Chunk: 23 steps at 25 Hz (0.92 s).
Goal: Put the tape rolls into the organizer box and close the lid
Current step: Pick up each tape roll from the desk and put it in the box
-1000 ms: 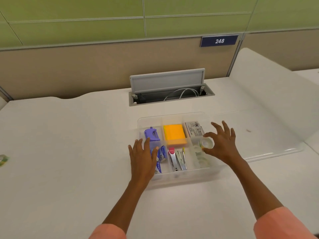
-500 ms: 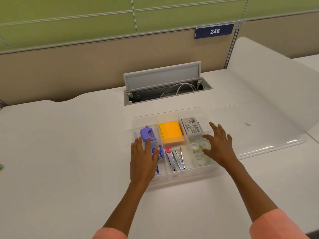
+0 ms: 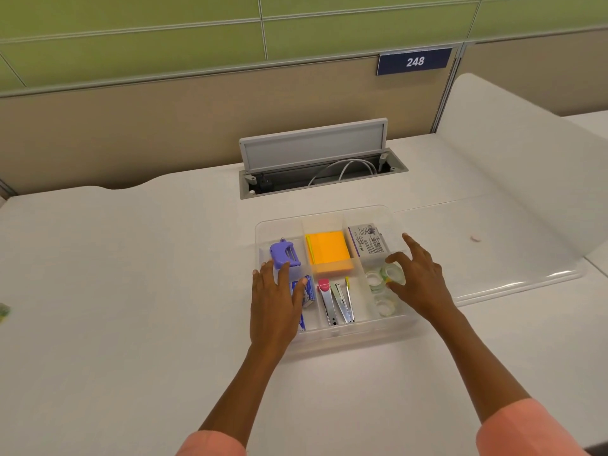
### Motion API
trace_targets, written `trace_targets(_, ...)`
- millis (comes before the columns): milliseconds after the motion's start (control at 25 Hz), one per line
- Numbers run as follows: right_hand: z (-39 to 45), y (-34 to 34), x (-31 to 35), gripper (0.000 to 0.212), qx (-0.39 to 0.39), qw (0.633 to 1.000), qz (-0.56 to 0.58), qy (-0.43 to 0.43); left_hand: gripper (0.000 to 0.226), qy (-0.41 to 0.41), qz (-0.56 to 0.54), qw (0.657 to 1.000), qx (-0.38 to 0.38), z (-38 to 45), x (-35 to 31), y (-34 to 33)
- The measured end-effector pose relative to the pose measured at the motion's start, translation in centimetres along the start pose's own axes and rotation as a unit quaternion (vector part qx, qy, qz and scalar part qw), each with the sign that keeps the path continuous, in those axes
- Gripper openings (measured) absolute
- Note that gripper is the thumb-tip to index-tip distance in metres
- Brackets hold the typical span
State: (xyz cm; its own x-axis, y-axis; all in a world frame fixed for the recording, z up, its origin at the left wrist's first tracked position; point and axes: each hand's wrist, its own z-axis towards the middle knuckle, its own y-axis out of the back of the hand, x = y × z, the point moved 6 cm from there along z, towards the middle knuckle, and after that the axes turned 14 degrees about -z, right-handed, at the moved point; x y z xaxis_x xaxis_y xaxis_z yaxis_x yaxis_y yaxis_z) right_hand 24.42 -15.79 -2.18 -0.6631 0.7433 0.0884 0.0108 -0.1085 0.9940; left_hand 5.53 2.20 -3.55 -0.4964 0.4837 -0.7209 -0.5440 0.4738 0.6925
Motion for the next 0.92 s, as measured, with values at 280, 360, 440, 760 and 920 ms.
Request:
trace_targets(280,-0.1,-0.1,0.1,0.042,-0.005,1.000,0.000,-0.003,0.055,0.001,-0.005,1.000,0.000,0.0,0.2,0.0)
trace_targets(360,-0.1,0.1,0.1,0.046,-0.005,1.000,0.002,-0.003,0.055,0.002,-0.009,1.000,-0.001,0.0,0.2,-0.1)
trace_targets(440,-0.2,0.4,0.3,0.049,-0.012,1.000,0.012,-0.010,0.054,0.001,-0.011,1.000,-0.002,0.0,0.2,0.0)
trace_targets(760,-0.9,2.7,3.2,0.043,-0.083,0.995,0.044,0.028,0.050,-0.021,-0.060,0.998,-0.023,-0.5,0.1,1.1)
trace_targets(920,-0.4,3.7,8.2,0.040,-0.085,0.989,0.086,0.085,0.053,-0.011,-0.027,0.998,-0.048,-1.8,2.6,3.7)
